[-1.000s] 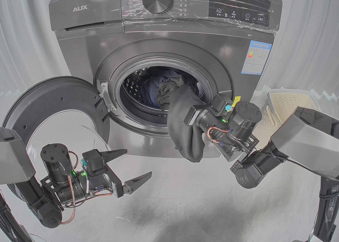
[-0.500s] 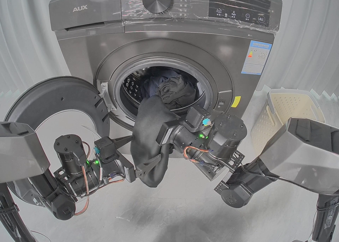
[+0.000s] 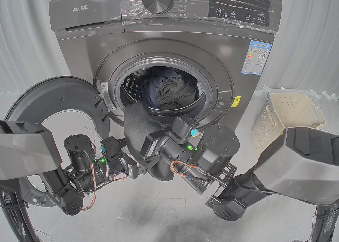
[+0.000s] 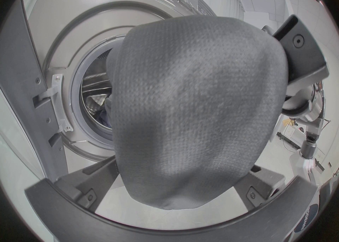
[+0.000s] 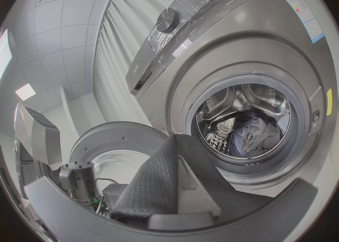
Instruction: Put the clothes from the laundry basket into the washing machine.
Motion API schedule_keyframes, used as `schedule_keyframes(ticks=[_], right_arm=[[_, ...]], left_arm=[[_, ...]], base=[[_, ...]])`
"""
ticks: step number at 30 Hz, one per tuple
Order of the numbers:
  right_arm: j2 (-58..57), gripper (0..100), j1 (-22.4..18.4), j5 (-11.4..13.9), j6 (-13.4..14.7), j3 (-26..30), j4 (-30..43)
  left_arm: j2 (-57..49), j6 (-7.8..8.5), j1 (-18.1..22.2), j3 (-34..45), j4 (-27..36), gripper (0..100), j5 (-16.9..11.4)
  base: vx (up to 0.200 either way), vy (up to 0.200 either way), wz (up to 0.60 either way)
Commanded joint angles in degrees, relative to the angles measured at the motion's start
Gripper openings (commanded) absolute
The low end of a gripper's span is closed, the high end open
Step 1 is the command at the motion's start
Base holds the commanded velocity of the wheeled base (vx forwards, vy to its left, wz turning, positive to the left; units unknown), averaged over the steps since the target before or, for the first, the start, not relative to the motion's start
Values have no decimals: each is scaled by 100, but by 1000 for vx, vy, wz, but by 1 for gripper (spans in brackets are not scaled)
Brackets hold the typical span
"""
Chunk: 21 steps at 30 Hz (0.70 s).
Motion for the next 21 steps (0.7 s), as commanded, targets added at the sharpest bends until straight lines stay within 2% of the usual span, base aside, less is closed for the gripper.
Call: schedule_keyframes(ticks=[1,7,8,14,21], right_arm=[[-2,0,148,-100,50,18,1],[-2,0,157,-136,58,26,-8],[-2,0,131,-136,67,35,-8],[-2,0,-168,-232,138,483,1],[50,0,-432,-232,164,967,45]], left_arm=[[190,-12,81,-107,-12,100,16],[199,-65,240,-283,-12,100,34],[190,-82,275,-336,-12,0,60],[146,-434,380,-802,-12,0,544],[-73,-487,345,-872,-3,0,632]], base=[[0,0,0],[0,0,0],[0,0,0],[0,0,0],[0,0,0]])
